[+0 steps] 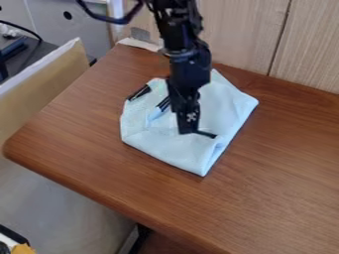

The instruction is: Fold fabric bottom to top and right to left

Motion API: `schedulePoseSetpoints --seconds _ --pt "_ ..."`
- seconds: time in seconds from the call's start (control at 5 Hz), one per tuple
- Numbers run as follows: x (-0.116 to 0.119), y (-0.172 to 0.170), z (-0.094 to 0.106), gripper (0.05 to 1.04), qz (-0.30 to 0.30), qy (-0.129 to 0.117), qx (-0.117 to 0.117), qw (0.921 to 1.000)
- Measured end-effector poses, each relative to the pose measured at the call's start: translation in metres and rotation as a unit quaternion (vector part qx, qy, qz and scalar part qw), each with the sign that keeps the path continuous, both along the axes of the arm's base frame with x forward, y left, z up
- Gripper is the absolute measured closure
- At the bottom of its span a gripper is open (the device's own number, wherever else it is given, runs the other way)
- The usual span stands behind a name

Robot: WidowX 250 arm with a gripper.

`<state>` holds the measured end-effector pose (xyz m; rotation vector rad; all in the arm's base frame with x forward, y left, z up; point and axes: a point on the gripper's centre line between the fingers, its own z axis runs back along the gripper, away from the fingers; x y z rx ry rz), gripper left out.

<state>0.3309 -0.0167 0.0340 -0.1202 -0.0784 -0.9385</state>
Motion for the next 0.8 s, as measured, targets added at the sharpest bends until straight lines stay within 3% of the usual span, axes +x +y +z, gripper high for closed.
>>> schedulePoseSetpoints --seconds 0.4,0.6,0.8 --pt "0.004 -0.020 -0.019 0.135 -0.079 0.007 0.002 0.9969" --pt "0.005 -0.024 -0.032 0.357 -0.089 0.021 0.014 0.9957" --pt "0.008 -0.021 -0.032 0.648 -0.088 0.015 0.026 0.9956"
